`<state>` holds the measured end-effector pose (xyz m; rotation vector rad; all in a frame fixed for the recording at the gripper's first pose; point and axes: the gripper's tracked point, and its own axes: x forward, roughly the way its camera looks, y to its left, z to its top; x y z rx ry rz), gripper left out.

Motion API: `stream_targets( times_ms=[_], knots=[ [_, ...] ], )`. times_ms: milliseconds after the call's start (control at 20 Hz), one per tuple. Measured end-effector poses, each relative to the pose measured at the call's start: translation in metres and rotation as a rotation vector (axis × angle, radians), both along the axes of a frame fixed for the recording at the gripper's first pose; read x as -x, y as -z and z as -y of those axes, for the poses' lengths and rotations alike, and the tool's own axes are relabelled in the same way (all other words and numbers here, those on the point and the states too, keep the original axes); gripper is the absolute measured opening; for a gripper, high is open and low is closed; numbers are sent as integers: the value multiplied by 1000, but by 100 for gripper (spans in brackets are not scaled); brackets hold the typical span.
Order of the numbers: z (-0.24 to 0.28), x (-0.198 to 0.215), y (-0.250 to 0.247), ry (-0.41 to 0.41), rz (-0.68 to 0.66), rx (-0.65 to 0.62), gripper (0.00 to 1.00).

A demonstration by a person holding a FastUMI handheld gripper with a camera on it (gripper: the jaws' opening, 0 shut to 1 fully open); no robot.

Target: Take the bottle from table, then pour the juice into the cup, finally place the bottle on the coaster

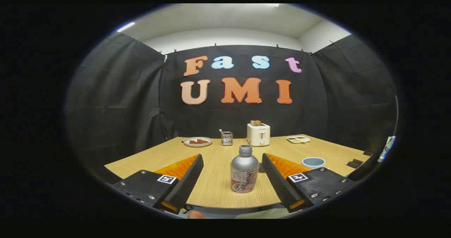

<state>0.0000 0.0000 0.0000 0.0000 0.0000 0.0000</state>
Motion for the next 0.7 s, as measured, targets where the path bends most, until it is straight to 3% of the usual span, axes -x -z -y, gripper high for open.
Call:
stream_targets(
  times_ms=[700],
  knots=[
    [4, 0, 2, 11, -7, -1, 99]
  ],
)
